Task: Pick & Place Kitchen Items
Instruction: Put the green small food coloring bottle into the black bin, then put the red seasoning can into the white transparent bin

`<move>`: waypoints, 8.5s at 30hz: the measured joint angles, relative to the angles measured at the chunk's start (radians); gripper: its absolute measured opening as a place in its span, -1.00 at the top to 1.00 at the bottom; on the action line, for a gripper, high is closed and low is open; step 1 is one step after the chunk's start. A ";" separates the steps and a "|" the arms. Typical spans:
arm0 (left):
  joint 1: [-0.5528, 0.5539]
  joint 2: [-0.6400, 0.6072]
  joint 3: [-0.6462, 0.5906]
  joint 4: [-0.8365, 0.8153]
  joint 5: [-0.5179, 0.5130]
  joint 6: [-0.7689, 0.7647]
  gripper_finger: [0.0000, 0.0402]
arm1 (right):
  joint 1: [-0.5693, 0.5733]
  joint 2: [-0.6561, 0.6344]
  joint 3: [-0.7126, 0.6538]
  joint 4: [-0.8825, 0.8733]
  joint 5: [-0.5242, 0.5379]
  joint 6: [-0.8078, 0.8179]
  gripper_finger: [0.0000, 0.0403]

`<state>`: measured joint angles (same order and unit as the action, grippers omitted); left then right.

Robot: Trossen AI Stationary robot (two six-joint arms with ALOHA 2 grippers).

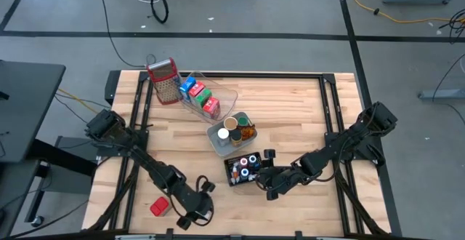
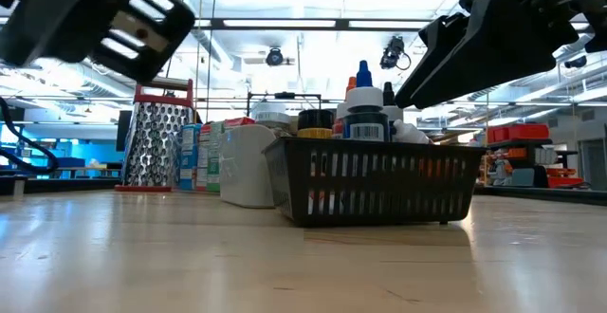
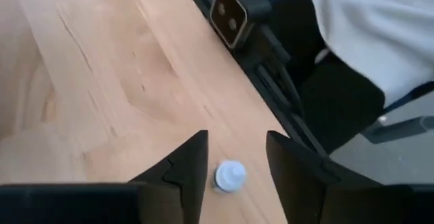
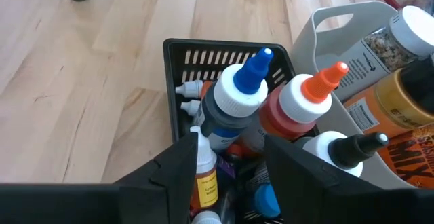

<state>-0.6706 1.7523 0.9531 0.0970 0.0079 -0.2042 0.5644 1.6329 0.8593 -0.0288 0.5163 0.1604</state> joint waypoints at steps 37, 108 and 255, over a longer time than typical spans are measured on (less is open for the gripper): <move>-0.028 0.114 -0.130 0.340 -0.023 0.086 0.18 | 0.000 0.000 0.000 0.033 -0.011 -0.013 0.11; 0.239 -0.228 0.396 -0.870 -0.130 -0.343 0.06 | -0.058 0.001 0.000 0.406 -0.061 -0.587 0.11; 0.421 -0.082 0.512 -0.987 -0.292 -0.181 -0.11 | -0.155 -0.304 0.000 -0.099 -0.044 -0.453 0.11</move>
<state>-0.2495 1.6699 1.4651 -0.8901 -0.2841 -0.3855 0.4095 1.3289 0.8593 -0.1282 0.4726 -0.2928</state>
